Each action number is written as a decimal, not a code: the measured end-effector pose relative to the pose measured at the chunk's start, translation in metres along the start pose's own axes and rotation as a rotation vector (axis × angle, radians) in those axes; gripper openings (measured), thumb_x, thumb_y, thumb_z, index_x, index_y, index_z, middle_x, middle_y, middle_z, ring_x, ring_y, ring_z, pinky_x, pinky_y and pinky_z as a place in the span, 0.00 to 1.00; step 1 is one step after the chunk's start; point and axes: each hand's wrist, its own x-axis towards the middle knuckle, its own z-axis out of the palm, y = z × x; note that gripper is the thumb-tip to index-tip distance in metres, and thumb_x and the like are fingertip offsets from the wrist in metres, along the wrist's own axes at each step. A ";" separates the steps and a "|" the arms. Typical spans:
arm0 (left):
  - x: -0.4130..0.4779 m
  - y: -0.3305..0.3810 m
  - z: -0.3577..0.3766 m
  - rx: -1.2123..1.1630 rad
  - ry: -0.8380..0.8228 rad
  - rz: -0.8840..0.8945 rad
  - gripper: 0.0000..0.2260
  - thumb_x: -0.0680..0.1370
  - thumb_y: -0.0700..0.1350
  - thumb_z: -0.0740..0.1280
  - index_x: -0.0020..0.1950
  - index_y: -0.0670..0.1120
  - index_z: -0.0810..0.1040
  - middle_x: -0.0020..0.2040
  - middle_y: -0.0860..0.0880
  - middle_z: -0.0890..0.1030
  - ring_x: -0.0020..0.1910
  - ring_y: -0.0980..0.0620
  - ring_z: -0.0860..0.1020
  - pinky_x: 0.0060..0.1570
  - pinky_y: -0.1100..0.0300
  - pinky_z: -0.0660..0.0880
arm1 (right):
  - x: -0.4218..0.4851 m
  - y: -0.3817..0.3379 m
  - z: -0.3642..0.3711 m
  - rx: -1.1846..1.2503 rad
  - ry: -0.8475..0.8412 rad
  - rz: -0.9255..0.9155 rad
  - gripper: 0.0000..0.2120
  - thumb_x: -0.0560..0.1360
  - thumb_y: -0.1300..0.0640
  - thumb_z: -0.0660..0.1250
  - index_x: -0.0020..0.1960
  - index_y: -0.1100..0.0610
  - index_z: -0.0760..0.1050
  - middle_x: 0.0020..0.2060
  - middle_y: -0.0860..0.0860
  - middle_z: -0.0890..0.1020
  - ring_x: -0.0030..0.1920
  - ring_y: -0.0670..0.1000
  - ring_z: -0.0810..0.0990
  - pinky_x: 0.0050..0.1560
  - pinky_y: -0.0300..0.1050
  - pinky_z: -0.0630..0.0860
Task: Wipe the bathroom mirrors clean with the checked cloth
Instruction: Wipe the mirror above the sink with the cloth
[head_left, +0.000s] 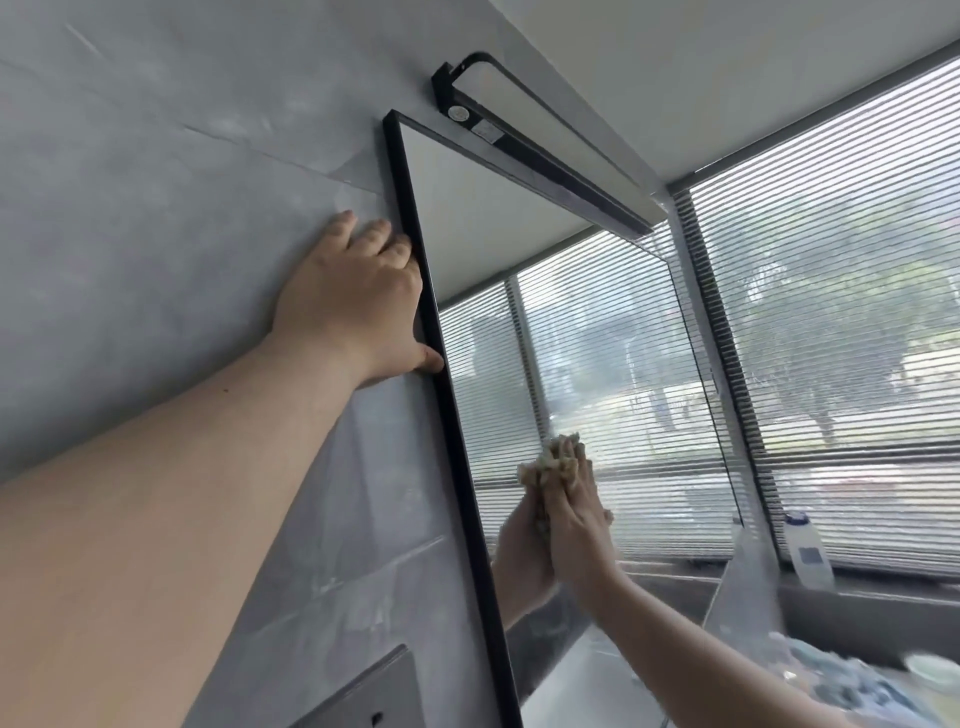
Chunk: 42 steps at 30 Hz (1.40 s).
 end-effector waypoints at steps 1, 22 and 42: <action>0.000 0.000 0.000 -0.002 0.005 0.002 0.49 0.68 0.77 0.60 0.78 0.44 0.62 0.79 0.46 0.62 0.80 0.46 0.55 0.78 0.44 0.48 | -0.013 -0.002 0.006 -0.021 0.015 -0.079 0.33 0.79 0.37 0.43 0.80 0.51 0.54 0.80 0.45 0.54 0.79 0.45 0.50 0.78 0.51 0.47; -0.036 0.022 0.003 0.056 -0.088 0.046 0.54 0.68 0.79 0.55 0.80 0.41 0.54 0.81 0.43 0.56 0.80 0.43 0.51 0.77 0.41 0.45 | 0.033 -0.017 -0.005 0.204 0.021 0.086 0.42 0.72 0.25 0.48 0.78 0.48 0.57 0.78 0.46 0.60 0.78 0.48 0.57 0.77 0.59 0.56; -0.086 0.065 0.017 0.111 -0.175 0.062 0.61 0.64 0.83 0.49 0.80 0.37 0.46 0.81 0.37 0.48 0.80 0.37 0.46 0.76 0.38 0.43 | -0.040 0.065 0.019 0.242 0.091 0.308 0.37 0.76 0.30 0.48 0.78 0.49 0.61 0.77 0.49 0.64 0.77 0.48 0.60 0.78 0.55 0.55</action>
